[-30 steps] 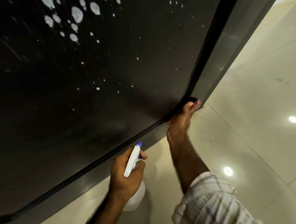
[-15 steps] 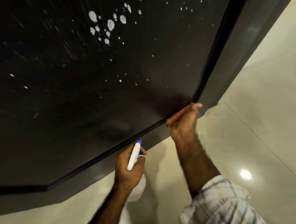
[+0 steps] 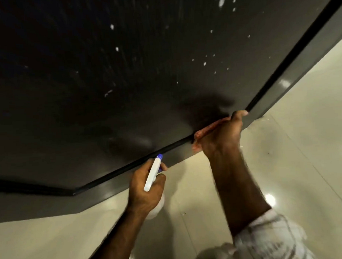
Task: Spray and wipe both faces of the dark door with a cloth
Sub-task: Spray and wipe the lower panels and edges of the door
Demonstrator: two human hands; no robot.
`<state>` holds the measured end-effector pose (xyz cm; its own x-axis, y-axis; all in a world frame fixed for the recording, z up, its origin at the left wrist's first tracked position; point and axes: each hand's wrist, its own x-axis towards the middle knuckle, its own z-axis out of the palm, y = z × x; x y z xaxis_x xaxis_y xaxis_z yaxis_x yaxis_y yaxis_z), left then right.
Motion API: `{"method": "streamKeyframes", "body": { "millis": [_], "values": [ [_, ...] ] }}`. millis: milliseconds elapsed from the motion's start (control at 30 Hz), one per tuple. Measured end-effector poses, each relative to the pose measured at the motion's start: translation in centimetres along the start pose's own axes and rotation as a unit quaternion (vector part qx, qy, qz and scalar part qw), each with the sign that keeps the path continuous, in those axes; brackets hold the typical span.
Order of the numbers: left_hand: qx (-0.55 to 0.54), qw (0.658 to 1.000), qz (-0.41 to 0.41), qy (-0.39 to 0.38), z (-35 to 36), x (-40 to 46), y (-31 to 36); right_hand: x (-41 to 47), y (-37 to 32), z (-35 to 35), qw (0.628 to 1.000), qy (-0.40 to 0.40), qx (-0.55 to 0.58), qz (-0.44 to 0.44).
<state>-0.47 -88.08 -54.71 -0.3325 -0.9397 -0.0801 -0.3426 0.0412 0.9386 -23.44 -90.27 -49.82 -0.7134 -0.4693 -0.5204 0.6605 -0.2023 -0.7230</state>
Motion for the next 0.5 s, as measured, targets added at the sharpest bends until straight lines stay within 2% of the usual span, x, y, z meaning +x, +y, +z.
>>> {"method": "streamKeyframes", "body": {
  "millis": [100, 167, 233, 267, 333, 367, 400, 467, 500],
  "values": [
    [-0.018, 1.000, 0.003, 0.010, -0.5, -0.6, -1.0, 0.9, 3.1, -1.7, 0.999, -0.031, -0.012, 0.030],
    [-0.011, 0.999, -0.019, 0.023, -1.5, -1.4, -2.6, 2.3, 9.8, -3.4, 0.996, -0.040, 0.041, 0.065],
    [0.004, 0.999, -0.031, 0.026, -2.5, -2.4, -4.2, -0.1, 14.0, -3.2, 0.991, -0.020, 0.025, 0.128],
    [0.013, 0.999, -0.038, 0.027, -3.0, -2.8, -4.8, -2.8, 14.1, -2.2, 0.986, -0.018, 0.034, 0.164],
    [0.021, 0.999, -0.028, 0.028, -4.2, -3.5, -5.4, -7.6, 11.5, 0.2, 0.977, -0.065, 0.026, 0.200],
    [0.023, 0.999, -0.011, 0.026, -4.6, -3.8, -5.3, -8.6, 9.6, 0.8, 0.975, -0.114, 0.026, 0.189],
    [0.021, 1.000, -0.005, 0.021, -4.9, -3.8, -5.3, -9.1, 7.5, 1.4, 0.978, -0.150, 0.022, 0.143],
    [0.011, 1.000, -0.012, 0.022, -5.3, -3.6, -5.6, -8.3, 3.9, 1.2, 0.992, -0.121, -0.019, 0.037],
    [0.005, 1.000, -0.014, 0.021, -5.4, -3.4, -5.7, -7.6, 3.2, 1.2, 0.995, -0.100, -0.010, 0.011]
  ]
}}
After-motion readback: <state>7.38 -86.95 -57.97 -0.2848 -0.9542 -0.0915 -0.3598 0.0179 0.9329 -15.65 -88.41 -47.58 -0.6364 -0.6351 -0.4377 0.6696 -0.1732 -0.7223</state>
